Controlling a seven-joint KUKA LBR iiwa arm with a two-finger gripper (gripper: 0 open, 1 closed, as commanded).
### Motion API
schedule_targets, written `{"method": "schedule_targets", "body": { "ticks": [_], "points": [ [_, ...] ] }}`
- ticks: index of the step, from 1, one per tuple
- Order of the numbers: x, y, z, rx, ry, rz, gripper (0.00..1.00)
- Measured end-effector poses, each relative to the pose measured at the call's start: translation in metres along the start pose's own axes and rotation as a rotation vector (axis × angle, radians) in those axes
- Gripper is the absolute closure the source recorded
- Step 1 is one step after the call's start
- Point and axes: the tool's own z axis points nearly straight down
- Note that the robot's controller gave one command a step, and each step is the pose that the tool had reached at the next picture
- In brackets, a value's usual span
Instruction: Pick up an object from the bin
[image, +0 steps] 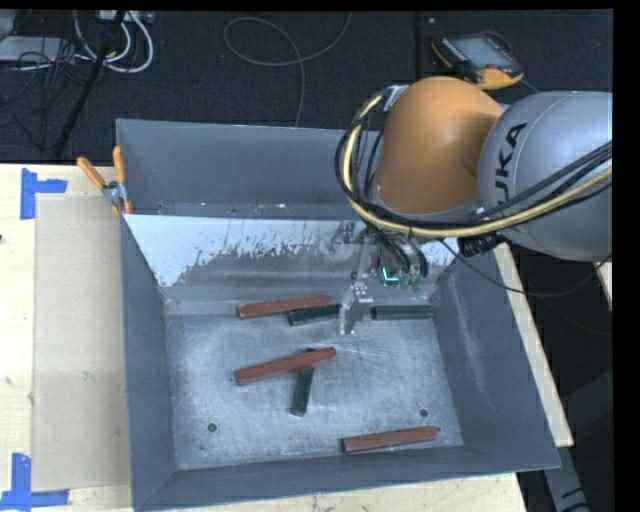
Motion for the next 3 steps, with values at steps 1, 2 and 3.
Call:
{"method": "schedule_targets", "body": {
  "ticks": [1,2,3],
  "points": [
    [-0.002,0.0,-0.004,0.0,-0.008,0.001,0.0],
    [0.005,0.015,0.044,0.0,-0.013,-0.003,0.0],
    [0.024,0.021,0.105,-0.001,-0.009,0.012,0.0]
  ]
}}
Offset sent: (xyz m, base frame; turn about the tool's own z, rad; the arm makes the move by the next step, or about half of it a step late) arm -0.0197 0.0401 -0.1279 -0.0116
